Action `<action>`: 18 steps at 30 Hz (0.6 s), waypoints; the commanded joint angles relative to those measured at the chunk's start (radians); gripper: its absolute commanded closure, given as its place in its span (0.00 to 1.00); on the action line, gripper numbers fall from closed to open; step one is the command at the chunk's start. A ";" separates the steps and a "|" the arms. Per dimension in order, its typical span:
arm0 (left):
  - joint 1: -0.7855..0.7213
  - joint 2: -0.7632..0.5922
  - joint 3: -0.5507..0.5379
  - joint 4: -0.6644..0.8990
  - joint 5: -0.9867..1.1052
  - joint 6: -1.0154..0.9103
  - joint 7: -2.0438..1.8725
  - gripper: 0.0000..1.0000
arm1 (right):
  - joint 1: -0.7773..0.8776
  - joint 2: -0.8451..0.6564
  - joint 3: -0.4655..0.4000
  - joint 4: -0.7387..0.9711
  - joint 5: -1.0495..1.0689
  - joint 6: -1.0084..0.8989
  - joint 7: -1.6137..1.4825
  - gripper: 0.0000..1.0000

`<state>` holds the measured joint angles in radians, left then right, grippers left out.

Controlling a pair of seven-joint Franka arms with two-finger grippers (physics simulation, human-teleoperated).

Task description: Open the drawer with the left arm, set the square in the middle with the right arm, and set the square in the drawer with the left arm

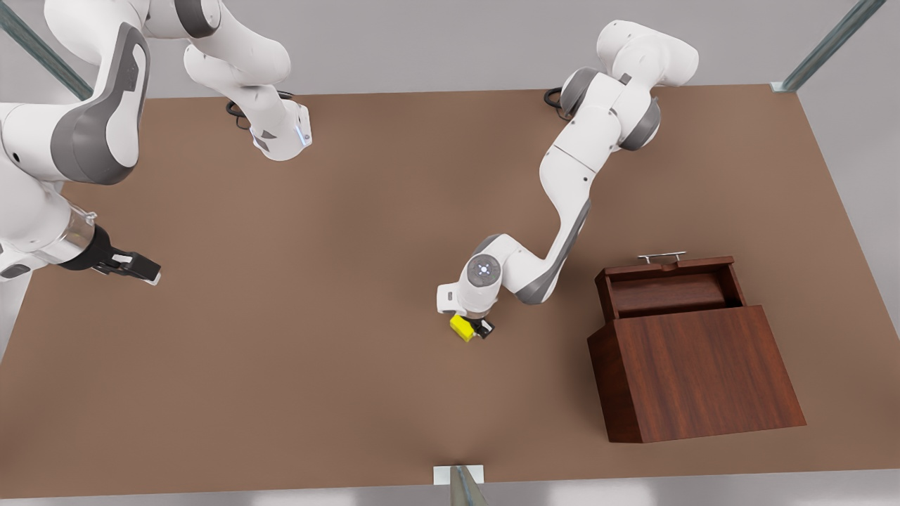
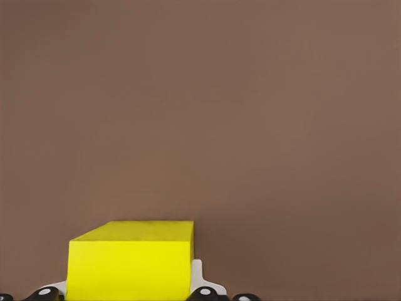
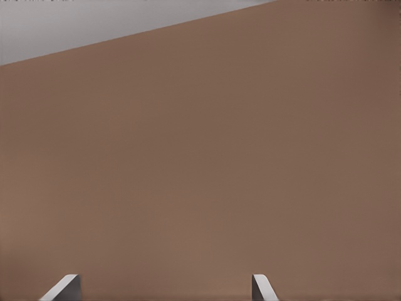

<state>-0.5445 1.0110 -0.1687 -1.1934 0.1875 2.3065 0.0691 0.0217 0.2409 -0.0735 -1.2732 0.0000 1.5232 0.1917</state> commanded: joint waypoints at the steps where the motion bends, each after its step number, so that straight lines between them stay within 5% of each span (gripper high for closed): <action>1: 0.000 0.000 0.000 0.000 0.000 -0.001 0.000 0.25 | 0.000 0.000 0.000 0.000 0.000 0.000 0.000 0.00; 9: 0.000 -0.020 0.000 0.005 0.003 -0.016 -0.002 0.26 | 0.000 0.000 0.000 0.000 0.000 0.000 -0.002 0.00; 18: 0.018 -0.218 0.014 -0.008 -0.010 -0.278 0.018 0.26 | -0.003 0.000 -0.003 0.000 0.000 0.006 -0.002 0.00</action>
<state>-0.5259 0.7786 -0.1510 -1.2025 0.1903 2.0061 0.0899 0.0182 0.2409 -0.0767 -1.2732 0.0000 1.5294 0.1902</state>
